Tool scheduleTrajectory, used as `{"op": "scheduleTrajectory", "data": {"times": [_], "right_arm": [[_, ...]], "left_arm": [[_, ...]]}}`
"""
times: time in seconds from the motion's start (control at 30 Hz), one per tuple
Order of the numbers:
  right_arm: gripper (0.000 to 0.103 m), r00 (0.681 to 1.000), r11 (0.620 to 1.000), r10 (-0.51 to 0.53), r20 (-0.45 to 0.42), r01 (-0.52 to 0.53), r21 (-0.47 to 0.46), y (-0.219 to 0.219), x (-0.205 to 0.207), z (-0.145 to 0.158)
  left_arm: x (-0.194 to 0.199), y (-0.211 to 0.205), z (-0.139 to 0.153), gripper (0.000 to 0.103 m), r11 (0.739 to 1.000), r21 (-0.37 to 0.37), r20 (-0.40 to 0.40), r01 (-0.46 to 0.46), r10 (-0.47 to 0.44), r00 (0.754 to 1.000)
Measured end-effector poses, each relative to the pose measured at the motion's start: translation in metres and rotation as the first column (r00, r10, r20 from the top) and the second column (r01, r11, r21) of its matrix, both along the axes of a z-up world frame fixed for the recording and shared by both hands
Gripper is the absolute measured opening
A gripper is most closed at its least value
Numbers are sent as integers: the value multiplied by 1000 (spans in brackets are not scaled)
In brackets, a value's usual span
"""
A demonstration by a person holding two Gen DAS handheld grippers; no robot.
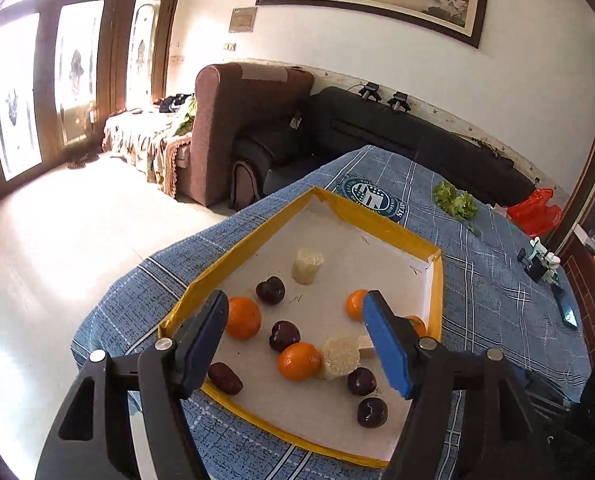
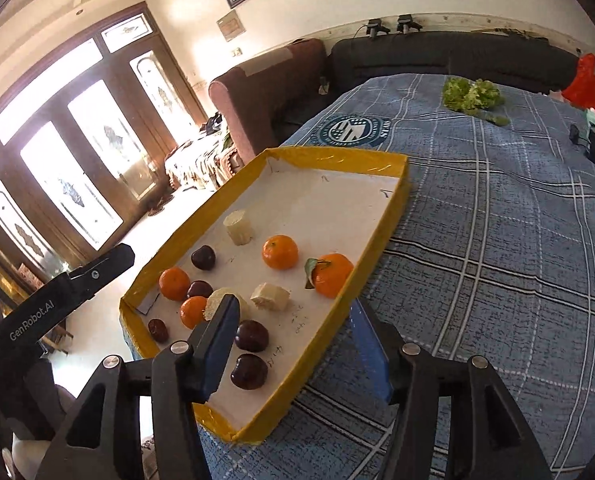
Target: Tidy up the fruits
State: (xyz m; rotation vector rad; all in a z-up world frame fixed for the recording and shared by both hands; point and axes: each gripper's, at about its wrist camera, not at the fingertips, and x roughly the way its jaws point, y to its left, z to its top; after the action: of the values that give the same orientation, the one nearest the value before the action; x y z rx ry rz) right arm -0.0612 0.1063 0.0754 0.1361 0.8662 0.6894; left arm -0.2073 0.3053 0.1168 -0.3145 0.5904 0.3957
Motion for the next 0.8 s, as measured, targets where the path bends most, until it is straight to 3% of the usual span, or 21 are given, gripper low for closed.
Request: {"op": "scheduleTrajectory", "data": {"times": [0.1, 0.2, 0.3, 0.37, 0.43, 0.57, 0.7, 0.8], "right_arm": [[66, 999, 999, -52, 13, 52, 3, -17, -5, 2], [67, 994, 995, -97, 56, 98, -10, -30, -14, 10], [69, 989, 993, -116, 97, 115, 16, -43, -24, 27], [73, 983, 993, -120, 141, 116, 35, -49, -34, 38], [80, 973, 992, -126, 192, 120, 44, -52, -42, 47], [89, 966, 992, -122, 229, 110, 65, -56, -53, 56], [94, 954, 992, -125, 272, 122, 27, -57, -60, 55], [100, 946, 991, -133, 297, 136, 12, -59, -63, 54]], "left_arm": [[-8, -19, 15, 78, 996, 87, 32, -28, 25, 999], [-26, -41, 35, 85, 971, 214, 101, -105, 85, 991], [-54, -66, 62, 101, 920, 333, 235, -206, 131, 963], [-74, -84, 79, 103, 889, 378, 331, -259, 132, 934], [-82, -95, 92, 103, 888, 383, 372, -254, 103, 922], [-74, -105, 94, 103, 922, 349, 300, -167, 59, 952], [-69, -104, 74, 103, 915, 346, 259, -206, 117, 959], [-62, -104, 69, 103, 937, 313, 204, -153, 91, 975]]}}
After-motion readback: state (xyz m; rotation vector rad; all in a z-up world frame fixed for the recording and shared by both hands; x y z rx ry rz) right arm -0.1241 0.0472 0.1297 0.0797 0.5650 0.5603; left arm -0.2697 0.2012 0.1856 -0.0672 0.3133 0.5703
